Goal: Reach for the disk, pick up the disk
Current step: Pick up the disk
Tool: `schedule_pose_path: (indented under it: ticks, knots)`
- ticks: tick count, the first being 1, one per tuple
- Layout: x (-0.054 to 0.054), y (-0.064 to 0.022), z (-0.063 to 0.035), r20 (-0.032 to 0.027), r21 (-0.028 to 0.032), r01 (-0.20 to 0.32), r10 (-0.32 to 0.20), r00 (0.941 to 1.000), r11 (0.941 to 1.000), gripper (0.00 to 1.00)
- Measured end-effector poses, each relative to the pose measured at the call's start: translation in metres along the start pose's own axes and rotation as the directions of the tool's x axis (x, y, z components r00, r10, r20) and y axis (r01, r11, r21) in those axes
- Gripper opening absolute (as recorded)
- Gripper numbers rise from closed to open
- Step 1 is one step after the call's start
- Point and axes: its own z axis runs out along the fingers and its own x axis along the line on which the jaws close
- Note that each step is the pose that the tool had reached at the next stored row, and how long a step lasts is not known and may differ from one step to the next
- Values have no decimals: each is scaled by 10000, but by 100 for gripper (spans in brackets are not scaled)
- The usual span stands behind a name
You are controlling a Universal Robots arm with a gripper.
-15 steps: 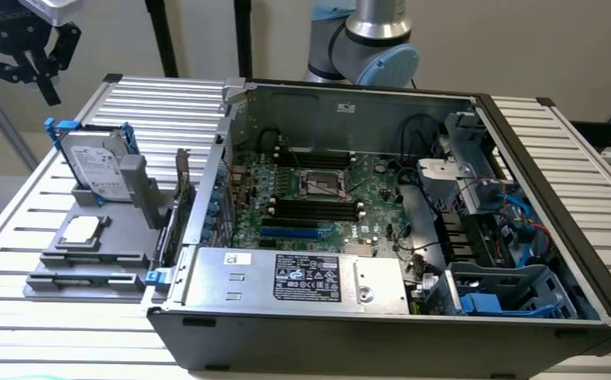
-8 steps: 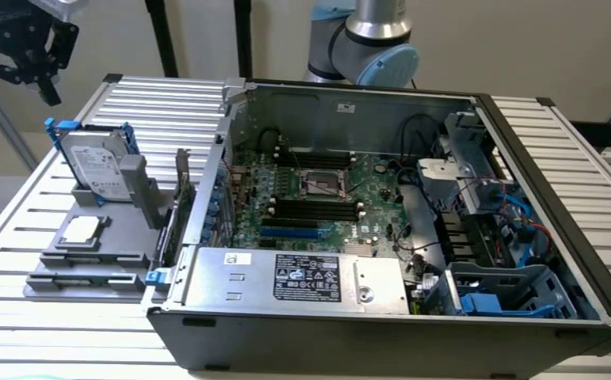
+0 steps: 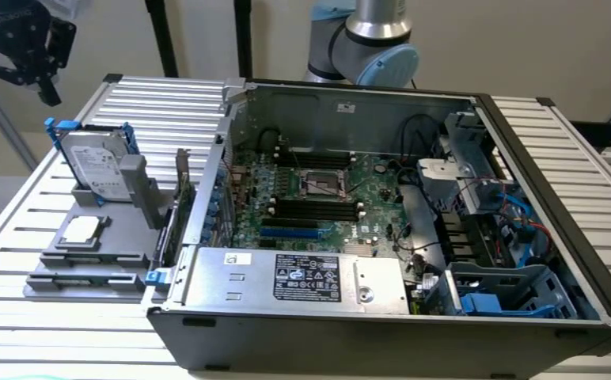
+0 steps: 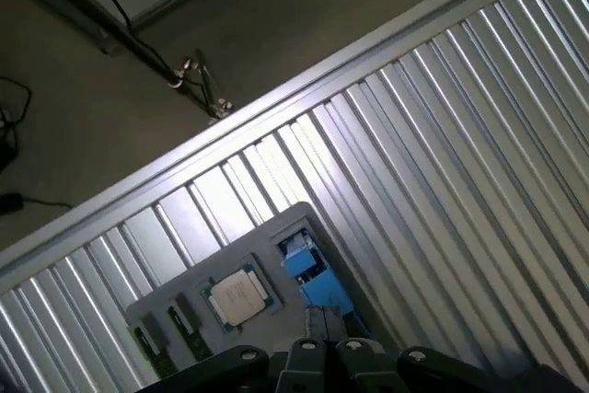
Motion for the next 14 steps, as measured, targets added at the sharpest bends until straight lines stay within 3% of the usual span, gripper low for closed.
schedule_pose_path:
  ticks: [3,7,11,14]
  knots:
    - [0,0,3,-16,-2,545,-545,9985,9985,11]
    - [0,0,7,-39,-8,1272,-1272,9919,9919,11]
    - [0,0,10,-61,-15,1983,-1983,9801,9801,11]
    - [0,0,13,-77,-22,2528,-2528,9675,9675,11]
